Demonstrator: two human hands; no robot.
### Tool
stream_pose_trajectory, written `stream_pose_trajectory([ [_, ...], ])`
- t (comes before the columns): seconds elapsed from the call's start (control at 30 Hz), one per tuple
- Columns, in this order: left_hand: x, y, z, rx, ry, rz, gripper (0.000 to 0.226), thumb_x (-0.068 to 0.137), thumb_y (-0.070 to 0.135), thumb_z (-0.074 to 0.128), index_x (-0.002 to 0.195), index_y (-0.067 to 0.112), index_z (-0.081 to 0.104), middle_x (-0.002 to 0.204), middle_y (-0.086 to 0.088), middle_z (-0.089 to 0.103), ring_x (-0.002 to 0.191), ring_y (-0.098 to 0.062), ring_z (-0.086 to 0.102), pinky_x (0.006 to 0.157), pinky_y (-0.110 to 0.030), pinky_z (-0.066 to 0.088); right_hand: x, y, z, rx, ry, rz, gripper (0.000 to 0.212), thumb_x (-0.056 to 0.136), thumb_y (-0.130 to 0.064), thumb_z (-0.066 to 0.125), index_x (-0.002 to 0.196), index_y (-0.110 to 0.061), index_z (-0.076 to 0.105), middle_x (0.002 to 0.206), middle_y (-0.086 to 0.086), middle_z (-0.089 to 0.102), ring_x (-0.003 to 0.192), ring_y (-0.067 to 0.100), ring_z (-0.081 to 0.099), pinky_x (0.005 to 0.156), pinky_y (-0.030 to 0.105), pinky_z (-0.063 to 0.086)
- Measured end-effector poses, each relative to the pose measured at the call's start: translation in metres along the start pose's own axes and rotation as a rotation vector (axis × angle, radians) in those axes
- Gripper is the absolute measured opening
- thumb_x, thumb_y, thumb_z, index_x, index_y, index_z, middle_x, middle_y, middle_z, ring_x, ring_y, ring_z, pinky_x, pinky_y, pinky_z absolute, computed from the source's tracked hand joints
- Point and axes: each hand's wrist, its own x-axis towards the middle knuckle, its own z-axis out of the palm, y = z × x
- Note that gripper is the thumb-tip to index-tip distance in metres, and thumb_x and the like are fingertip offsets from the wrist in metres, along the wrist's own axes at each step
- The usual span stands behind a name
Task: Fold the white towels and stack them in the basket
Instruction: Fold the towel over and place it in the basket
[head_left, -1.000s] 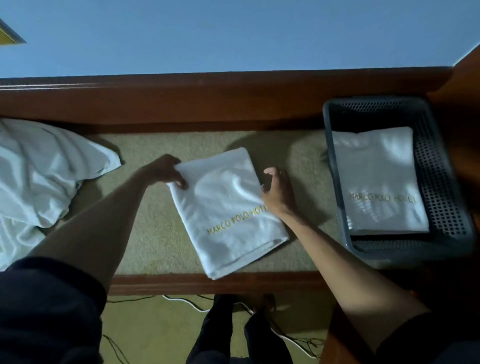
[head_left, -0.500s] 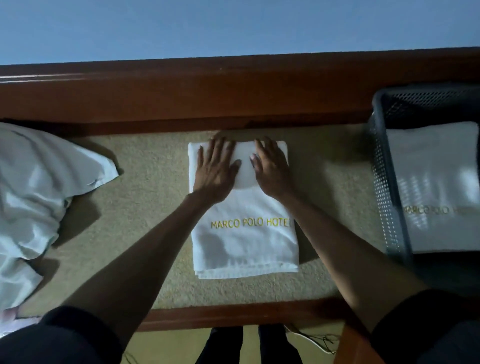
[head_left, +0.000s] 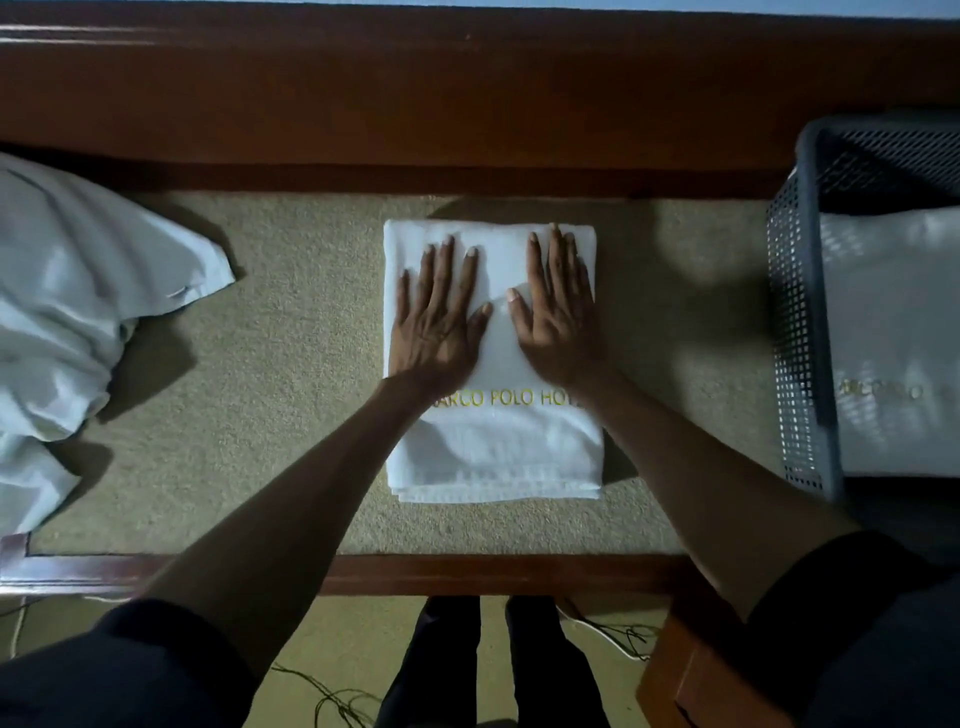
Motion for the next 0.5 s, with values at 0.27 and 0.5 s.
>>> stream_pose_trajectory([
  [0.27,-0.108,0.000,0.000,0.063,-0.062,0.054,0.066,0.109,0.049,0.027,0.165,0.024,0.002,0.172,-0.004,-0.006,0.159,-0.023,-0.007,0.127,-0.052,0.007,-0.103,0.003,-0.020,0.043,-0.079,-0.148,0.062,0.106,-0.036,0.040,0.158,-0.004,0.027,0.165,0.020,0.020,0.155,0.032,0.015,0.122,0.050,0.024],
  [0.5,-0.163,0.002,-0.003,0.126,-0.138,0.136,0.066,0.109,0.051,0.024,0.165,0.021,0.008,0.172,-0.010,0.000,0.159,-0.028,0.000,0.127,-0.054,0.010,-0.164,0.019,-0.030,0.125,-0.198,-0.170,0.066,0.105,-0.044,0.036,0.158,-0.004,0.027,0.167,0.018,0.019,0.156,0.032,0.014,0.122,0.052,0.023],
])
